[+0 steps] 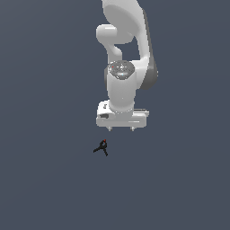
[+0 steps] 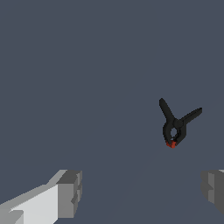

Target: Pick up the object and move it to a goal position.

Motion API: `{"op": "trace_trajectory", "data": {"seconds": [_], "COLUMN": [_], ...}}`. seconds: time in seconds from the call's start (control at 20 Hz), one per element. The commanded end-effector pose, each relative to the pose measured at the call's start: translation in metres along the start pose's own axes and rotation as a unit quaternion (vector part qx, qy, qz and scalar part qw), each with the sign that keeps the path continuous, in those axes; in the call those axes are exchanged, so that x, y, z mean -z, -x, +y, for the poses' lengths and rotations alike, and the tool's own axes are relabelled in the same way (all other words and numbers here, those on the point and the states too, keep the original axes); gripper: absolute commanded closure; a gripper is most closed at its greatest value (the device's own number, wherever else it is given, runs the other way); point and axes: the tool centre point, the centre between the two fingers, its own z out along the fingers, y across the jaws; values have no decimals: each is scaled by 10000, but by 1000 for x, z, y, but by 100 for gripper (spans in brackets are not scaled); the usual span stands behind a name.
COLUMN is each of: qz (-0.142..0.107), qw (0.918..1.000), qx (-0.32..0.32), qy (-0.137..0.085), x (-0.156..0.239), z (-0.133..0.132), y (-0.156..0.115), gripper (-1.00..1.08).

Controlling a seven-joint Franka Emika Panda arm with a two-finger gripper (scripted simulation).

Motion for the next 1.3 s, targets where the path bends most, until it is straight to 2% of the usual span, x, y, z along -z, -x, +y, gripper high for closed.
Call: {"op": "trace_trajectory", "data": {"seconds": [0.0, 0.35, 0.6, 0.85, 1.25], "qz": [-27, -98, -126, -137, -141], "qw": [9998, 9962, 9933, 9918, 9920], "qx": [-210, -863, -1140, -1252, -1242], "qy": [21, 117, 174, 200, 198], "x": [-14, -61, -82, -91, -103], "z": [15, 64, 87, 96, 96], "y": [-6, -20, -23, -24, -23], "gripper": [-92, -92, -92, -92, -92]}}
